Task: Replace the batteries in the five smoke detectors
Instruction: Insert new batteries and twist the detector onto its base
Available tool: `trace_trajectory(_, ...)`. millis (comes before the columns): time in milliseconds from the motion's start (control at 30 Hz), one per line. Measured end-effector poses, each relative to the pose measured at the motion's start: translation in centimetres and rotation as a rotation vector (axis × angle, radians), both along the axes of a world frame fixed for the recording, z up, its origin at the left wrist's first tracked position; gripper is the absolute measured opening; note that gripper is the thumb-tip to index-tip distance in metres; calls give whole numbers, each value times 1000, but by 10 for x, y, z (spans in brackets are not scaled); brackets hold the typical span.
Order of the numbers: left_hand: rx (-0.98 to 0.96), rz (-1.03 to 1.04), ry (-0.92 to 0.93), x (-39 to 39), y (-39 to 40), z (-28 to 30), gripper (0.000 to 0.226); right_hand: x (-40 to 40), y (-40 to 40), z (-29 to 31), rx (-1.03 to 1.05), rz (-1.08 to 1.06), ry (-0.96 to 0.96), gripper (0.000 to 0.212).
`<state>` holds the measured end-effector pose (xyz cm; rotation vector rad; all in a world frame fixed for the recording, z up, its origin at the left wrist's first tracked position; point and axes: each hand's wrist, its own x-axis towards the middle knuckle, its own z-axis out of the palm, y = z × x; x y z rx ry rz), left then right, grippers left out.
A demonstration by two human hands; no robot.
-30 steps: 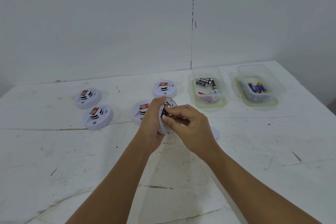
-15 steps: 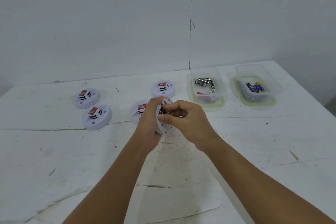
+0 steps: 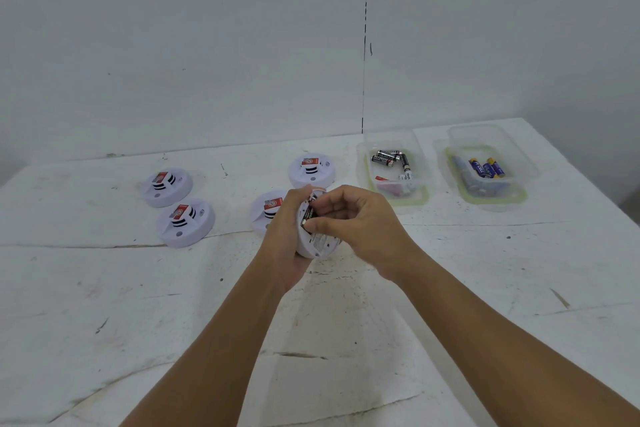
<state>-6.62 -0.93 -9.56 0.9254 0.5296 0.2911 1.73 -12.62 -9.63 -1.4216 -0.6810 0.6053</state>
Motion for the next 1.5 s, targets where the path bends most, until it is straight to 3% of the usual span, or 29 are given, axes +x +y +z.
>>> trace_trajectory(367,52,-69,71,-7,-2,0,30,7,3,-3,-114,50,104,50)
trace_trajectory(700,92,-84,96,-7,-4,-5,30,13,1,-11,-165,109,140,50)
trace_trajectory(833,95,-22,87,-1,2,-6,26,15,-7,-15,-259,-24,-77,44)
trace_trajectory(933,72,11,101,2,4,-11,25,26,-20,-23,-449,-177,-417,37)
trace_trajectory(1033,47,-4,97,5,3,-15,27,35,-34,-29,-686,-158,-624,40)
trace_trajectory(1133,41,-25,85,8,-1,-18,28,37,-45,-29,-883,-65,-670,62)
trace_trajectory(1233,48,-59,78,11,-6,-21,30,34,-52,-28,-898,-37,-677,74)
trace_trajectory(1500,20,-59,91,11,-9,-21,32,32,-61,-24,-907,-43,-745,74)
